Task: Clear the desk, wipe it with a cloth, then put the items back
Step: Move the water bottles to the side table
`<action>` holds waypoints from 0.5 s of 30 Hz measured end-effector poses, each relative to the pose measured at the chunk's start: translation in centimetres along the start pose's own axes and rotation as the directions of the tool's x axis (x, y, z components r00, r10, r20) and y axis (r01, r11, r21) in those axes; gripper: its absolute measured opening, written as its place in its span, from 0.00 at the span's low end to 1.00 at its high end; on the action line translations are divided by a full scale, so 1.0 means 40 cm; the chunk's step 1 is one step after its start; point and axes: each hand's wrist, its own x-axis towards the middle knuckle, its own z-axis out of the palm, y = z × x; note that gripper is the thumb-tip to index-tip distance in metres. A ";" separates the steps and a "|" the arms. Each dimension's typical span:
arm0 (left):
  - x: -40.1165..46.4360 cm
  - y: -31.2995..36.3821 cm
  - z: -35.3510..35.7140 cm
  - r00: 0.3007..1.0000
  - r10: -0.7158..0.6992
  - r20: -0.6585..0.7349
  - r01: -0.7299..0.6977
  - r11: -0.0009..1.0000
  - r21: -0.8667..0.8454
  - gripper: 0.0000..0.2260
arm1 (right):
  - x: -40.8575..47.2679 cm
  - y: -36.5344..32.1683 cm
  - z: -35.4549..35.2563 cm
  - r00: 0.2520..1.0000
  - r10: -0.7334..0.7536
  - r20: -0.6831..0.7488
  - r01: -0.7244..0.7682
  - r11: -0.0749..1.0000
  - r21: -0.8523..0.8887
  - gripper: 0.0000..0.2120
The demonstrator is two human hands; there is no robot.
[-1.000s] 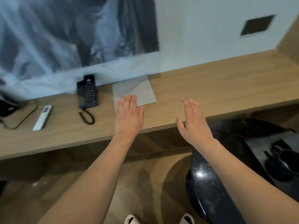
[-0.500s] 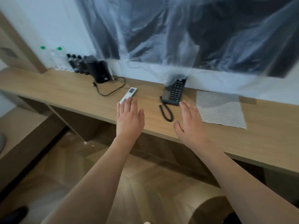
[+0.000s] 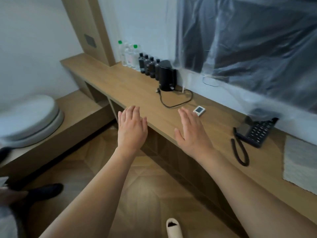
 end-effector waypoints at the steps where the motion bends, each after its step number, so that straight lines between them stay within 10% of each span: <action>1: 0.019 -0.031 -0.005 0.999 -0.029 -0.017 0.029 1.000 0.010 0.22 | 0.038 -0.020 0.016 0.999 -0.030 0.012 0.030 0.999 0.016 0.30; 15: 0.287 -0.325 -0.049 0.952 -0.260 -0.160 0.274 0.959 0.074 0.20 | 0.499 -0.222 0.167 0.949 -0.308 0.061 0.296 0.942 0.156 0.31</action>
